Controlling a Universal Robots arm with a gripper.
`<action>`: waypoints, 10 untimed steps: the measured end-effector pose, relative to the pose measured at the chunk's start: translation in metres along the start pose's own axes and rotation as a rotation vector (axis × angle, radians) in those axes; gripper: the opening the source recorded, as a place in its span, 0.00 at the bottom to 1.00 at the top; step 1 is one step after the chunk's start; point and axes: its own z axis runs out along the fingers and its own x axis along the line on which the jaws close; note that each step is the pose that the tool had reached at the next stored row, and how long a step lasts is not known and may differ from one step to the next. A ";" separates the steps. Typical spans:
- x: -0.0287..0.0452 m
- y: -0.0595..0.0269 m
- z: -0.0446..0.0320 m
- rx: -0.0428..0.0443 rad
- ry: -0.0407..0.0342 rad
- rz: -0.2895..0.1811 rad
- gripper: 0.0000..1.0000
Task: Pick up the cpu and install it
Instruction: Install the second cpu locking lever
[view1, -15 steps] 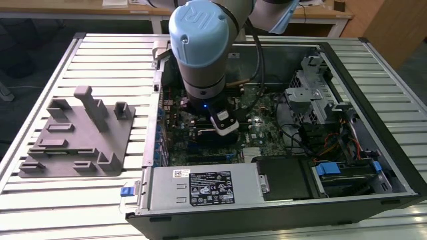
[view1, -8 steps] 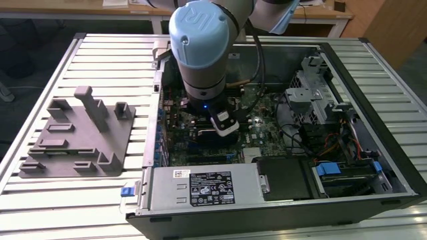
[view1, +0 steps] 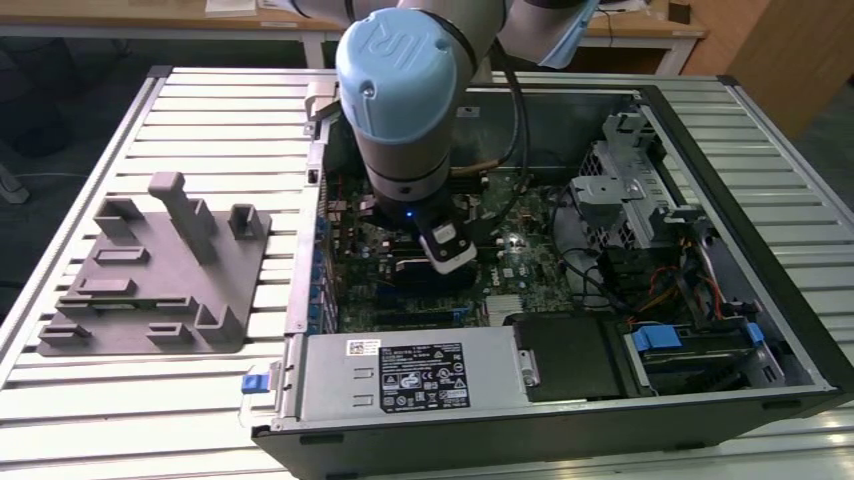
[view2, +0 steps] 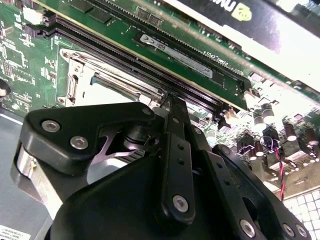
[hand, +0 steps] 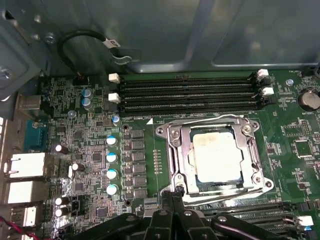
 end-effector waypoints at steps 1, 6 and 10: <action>0.0001 -0.0001 0.0003 -0.0025 0.0003 0.000 0.11; 0.0044 -0.0015 0.0045 -0.0244 0.0017 0.002 0.11; 0.0048 -0.0012 0.0049 -0.0245 0.0017 0.002 0.11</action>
